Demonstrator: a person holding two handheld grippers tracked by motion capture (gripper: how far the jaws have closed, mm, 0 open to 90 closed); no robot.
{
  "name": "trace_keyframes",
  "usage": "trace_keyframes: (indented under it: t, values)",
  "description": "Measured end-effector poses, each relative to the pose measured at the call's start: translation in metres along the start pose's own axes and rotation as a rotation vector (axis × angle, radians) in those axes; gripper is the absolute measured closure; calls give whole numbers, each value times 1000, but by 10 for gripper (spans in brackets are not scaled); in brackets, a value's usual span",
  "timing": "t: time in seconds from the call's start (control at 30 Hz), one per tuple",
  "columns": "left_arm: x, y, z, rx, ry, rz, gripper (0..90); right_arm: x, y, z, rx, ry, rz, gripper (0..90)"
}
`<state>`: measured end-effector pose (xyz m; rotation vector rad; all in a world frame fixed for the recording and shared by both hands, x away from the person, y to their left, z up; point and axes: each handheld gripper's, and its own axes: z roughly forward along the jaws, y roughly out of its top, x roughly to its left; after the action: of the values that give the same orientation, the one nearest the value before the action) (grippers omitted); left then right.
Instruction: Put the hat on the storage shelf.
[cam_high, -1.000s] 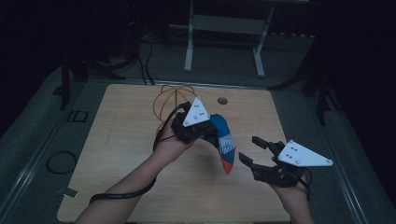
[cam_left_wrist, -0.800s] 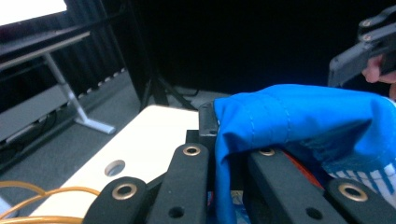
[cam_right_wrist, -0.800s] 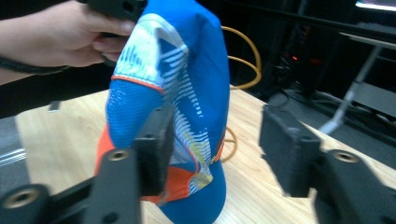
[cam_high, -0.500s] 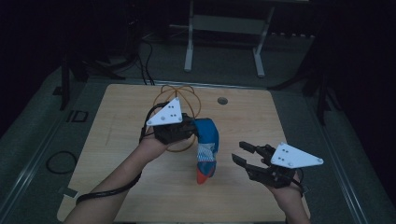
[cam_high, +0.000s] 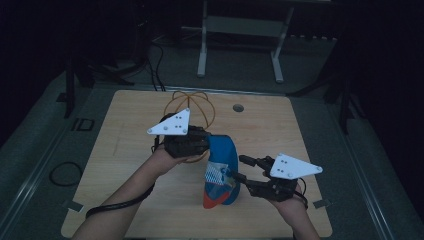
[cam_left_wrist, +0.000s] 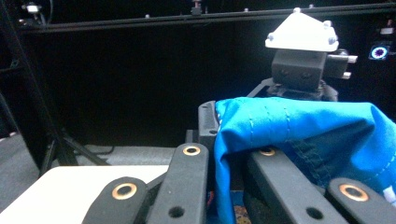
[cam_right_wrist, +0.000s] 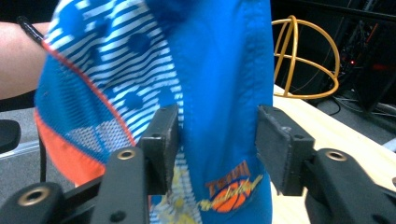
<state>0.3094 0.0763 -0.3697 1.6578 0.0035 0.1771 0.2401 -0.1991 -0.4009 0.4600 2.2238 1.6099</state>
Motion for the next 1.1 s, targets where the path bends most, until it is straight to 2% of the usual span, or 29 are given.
trace_keyframes:
  t: [0.1, 0.23, 0.47, 0.57, 0.77, 0.8, 0.97, 1.07, 1.1]
  values:
    - [0, 0, 1, 6, -5, 2, 891, 0, 0, 2, -1, -12, -3, 655]
    - [1, -2, 0, 16, 1, 1, 891, -2, -1, 3, 6, -28, 2, 898]
    - [4, -6, -9, 52, 19, -4, 890, -6, -1, -5, -23, -94, 40, 900]
    - [2, -7, -12, 76, 26, 10, 889, -8, 3, -12, -38, -99, 36, 900]
    - [-3, -12, -15, 159, 41, 40, 885, -13, 11, -24, -53, -114, 33, 900]
    - [-3, -13, -15, 163, 38, 30, 879, -14, 11, -26, -59, -112, 39, 900]
    - [-7, -16, -17, 198, 40, 41, 855, -16, 13, -27, -61, -118, 40, 900]
    - [-9, -19, -21, 222, 50, 35, 760, -17, 17, -30, -73, -121, 40, 900]
    - [-10, -20, -22, 234, 63, 37, 699, -16, 18, -30, -69, -125, 34, 900]
